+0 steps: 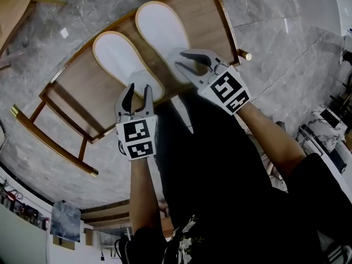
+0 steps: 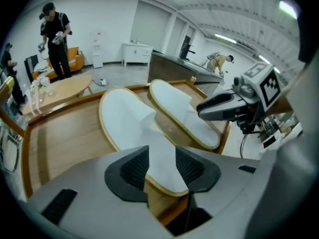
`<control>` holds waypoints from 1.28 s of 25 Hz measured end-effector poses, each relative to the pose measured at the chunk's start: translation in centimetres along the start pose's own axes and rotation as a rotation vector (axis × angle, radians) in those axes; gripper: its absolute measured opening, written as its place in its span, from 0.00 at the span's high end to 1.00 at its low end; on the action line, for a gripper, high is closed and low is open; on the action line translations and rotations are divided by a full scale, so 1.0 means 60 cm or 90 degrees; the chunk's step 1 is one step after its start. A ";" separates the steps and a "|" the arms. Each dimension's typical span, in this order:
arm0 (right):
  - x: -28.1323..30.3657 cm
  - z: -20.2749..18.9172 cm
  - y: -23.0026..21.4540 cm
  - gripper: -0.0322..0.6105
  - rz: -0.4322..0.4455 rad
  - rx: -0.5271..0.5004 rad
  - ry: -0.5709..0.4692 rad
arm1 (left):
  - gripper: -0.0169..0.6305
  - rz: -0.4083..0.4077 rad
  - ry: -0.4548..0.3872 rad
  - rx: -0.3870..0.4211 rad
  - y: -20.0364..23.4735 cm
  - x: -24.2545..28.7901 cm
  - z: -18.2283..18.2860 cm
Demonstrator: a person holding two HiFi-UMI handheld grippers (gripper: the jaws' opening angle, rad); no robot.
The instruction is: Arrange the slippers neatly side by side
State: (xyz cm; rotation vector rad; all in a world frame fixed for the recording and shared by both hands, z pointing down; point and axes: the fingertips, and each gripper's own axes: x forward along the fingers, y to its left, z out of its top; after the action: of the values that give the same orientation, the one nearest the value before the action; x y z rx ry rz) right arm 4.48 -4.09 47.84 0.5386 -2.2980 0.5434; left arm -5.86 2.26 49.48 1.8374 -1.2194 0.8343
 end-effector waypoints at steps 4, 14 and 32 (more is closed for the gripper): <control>0.012 -0.040 -0.001 0.81 -0.010 -0.033 0.057 | 0.72 -0.058 0.040 0.008 -0.038 0.027 -0.019; 0.031 -0.046 0.012 0.83 -0.026 -0.020 0.069 | 0.79 -0.089 0.076 0.019 -0.013 0.021 -0.044; 0.018 0.075 0.018 0.84 -0.046 0.019 -0.056 | 0.75 -0.165 -0.100 -0.218 0.034 -0.085 0.046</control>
State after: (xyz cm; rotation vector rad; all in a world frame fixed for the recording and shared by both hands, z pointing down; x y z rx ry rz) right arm 0.78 -5.81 45.38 0.6703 -2.3464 0.5295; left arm -9.19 1.60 44.32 1.7501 -1.1079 0.3195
